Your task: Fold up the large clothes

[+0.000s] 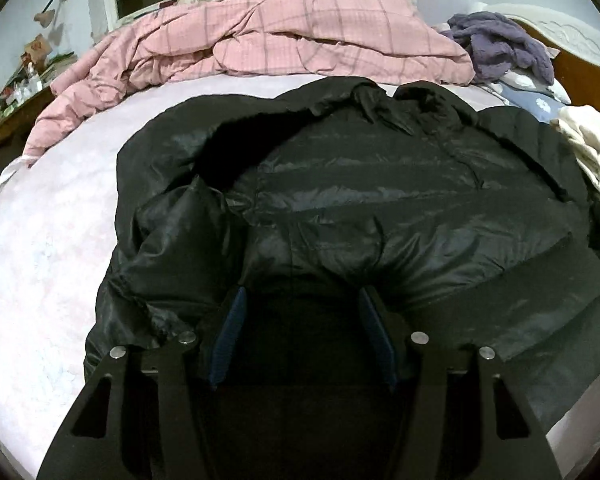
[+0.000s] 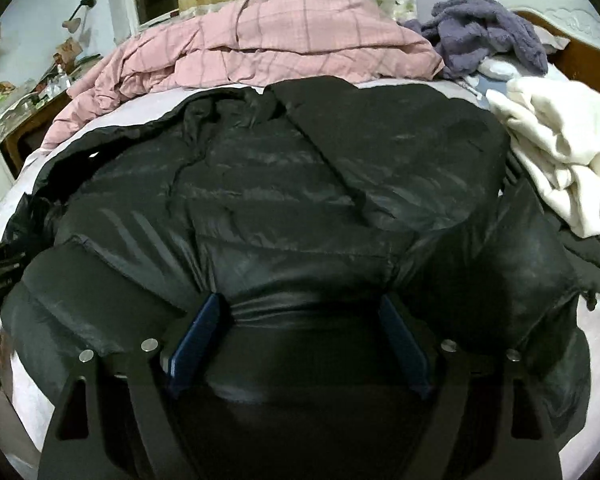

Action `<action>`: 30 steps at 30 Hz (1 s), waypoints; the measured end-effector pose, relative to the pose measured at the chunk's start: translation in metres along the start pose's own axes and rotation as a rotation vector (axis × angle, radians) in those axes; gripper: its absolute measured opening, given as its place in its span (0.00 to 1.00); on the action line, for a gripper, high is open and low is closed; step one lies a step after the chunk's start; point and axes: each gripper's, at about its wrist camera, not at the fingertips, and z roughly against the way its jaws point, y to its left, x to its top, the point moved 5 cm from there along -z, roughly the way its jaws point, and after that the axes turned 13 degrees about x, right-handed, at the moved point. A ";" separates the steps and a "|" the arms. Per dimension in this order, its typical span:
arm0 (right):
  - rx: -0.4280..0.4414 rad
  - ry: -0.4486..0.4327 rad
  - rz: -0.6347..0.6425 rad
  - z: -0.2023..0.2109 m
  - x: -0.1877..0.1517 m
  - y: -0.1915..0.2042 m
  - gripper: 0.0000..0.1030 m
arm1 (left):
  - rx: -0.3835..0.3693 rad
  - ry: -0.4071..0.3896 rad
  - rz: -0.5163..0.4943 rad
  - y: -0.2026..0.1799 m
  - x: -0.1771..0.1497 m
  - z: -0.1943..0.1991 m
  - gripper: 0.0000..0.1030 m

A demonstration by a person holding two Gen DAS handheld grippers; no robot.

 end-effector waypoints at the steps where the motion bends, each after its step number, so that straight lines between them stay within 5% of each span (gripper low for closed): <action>1: 0.007 0.001 -0.014 0.000 0.000 -0.002 0.82 | 0.000 -0.003 0.000 0.001 -0.001 0.001 0.56; 22: -0.016 -0.020 -0.008 -0.001 0.001 0.000 0.83 | 0.011 -0.074 0.063 0.009 0.012 0.017 0.55; 27: -0.018 -0.117 0.013 0.024 0.012 0.010 0.83 | 0.044 -0.218 0.117 0.032 0.038 0.047 0.61; 30: -0.023 -0.197 0.005 0.045 0.029 0.020 0.83 | 0.091 -0.203 0.157 0.051 0.054 0.034 0.62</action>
